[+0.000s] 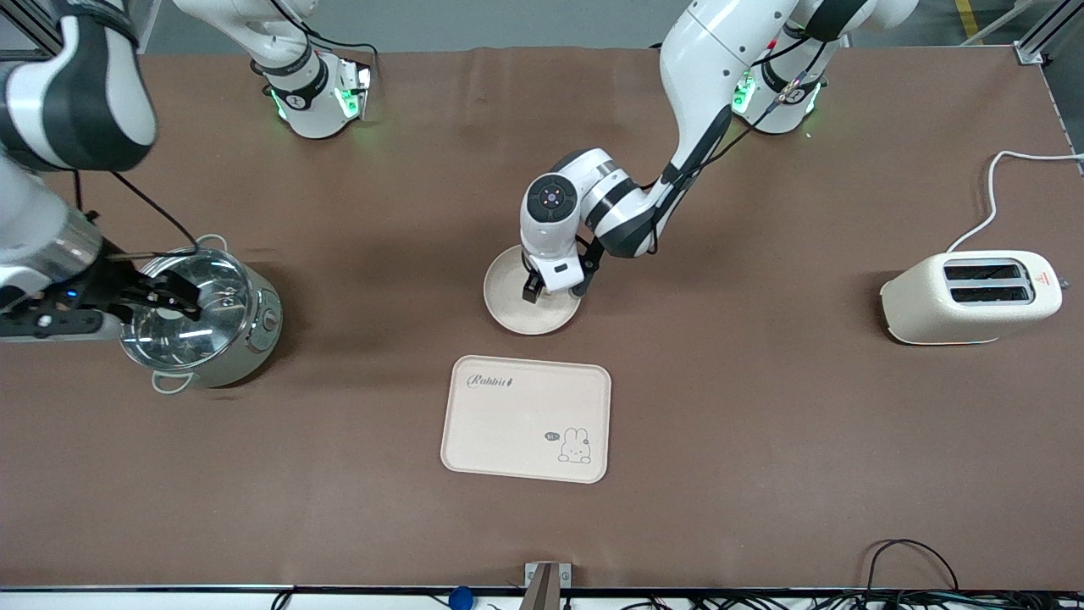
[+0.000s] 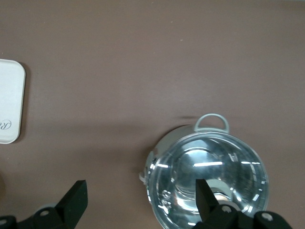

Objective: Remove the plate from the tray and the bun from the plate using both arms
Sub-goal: 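Grasp the bun with the left gripper while the right gripper withdraws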

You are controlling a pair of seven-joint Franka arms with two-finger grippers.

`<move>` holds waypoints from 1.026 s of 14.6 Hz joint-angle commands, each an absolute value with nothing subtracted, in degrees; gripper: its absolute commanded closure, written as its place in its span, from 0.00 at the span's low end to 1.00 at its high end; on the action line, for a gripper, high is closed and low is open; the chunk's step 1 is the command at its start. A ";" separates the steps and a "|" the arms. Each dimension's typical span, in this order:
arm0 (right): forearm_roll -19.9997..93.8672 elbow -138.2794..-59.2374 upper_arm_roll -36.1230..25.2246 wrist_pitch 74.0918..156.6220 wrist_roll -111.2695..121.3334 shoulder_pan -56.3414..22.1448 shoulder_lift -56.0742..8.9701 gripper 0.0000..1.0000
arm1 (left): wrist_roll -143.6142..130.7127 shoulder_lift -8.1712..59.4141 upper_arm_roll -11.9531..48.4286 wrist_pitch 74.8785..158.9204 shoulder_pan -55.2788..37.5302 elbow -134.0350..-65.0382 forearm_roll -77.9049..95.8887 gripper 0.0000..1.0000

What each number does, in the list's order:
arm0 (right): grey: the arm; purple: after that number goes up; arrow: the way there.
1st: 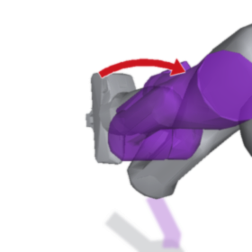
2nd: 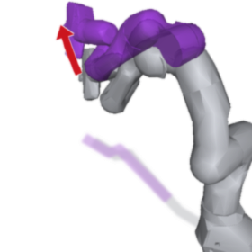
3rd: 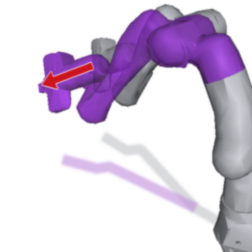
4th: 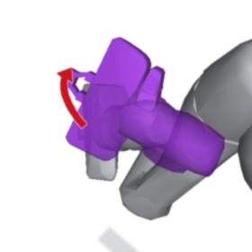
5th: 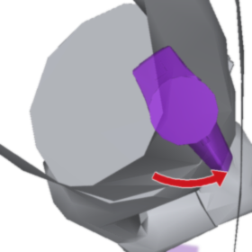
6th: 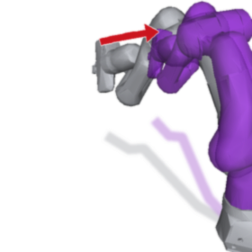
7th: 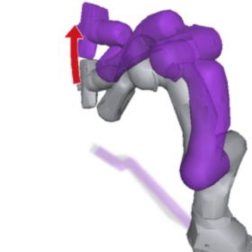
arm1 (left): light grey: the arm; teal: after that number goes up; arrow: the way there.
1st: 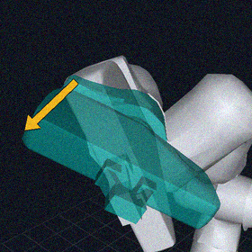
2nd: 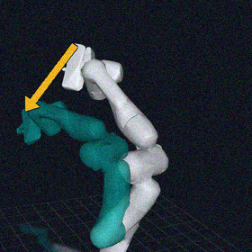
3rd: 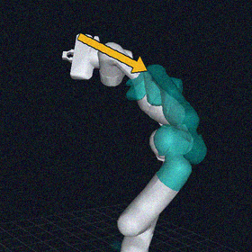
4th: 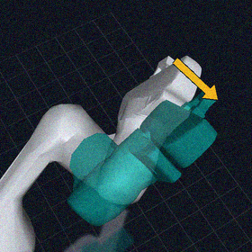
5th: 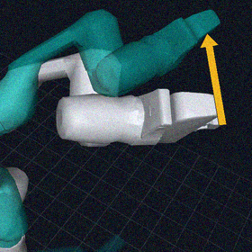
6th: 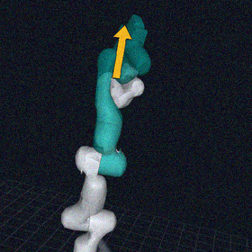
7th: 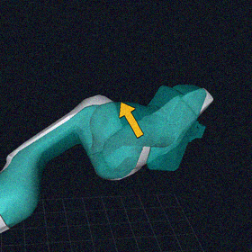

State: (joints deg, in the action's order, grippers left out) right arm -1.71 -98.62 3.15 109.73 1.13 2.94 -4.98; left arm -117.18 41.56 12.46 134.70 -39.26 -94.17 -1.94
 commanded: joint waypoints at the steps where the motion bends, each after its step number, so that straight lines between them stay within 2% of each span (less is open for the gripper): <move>1: -2.11 -99.67 4.31 105.66 1.49 4.83 -0.19 0.00 | -119.18 42.18 11.95 137.19 -39.73 -94.39 -3.08 0.07; 4: -2.11 -102.02 4.31 101.70 1.67 5.54 4.64 0.00 | -119.27 42.71 11.95 137.28 -39.64 -94.40 -3.08 0.19; 7: -2.02 -105.99 4.13 100.73 1.49 5.63 10.27 0.00 | -119.27 43.15 11.95 137.29 -39.64 -94.31 -3.08 0.35; 9: -2.11 -105.82 1.86 99.76 1.67 5.10 11.07 0.00 | -118.92 42.89 11.95 137.20 -39.55 -94.04 -3.16 0.50; 12: -2.02 -105.56 0.27 98.53 5.00 5.18 11.51 0.00 | -118.13 41.75 11.87 136.23 -39.11 -93.26 -3.16 0.65; 15: -1.15 -105.64 -0.61 97.65 6.06 5.45 11.95 0.00 | -117.33 39.03 11.51 130.20 -37.63 -90.63 -6.05 0.66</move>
State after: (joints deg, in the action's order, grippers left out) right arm -1.65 -104.12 -0.67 98.02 4.90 4.60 10.26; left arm -117.53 42.06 12.02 135.24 -38.67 -92.09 -3.37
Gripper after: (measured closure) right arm 0.000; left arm 0.665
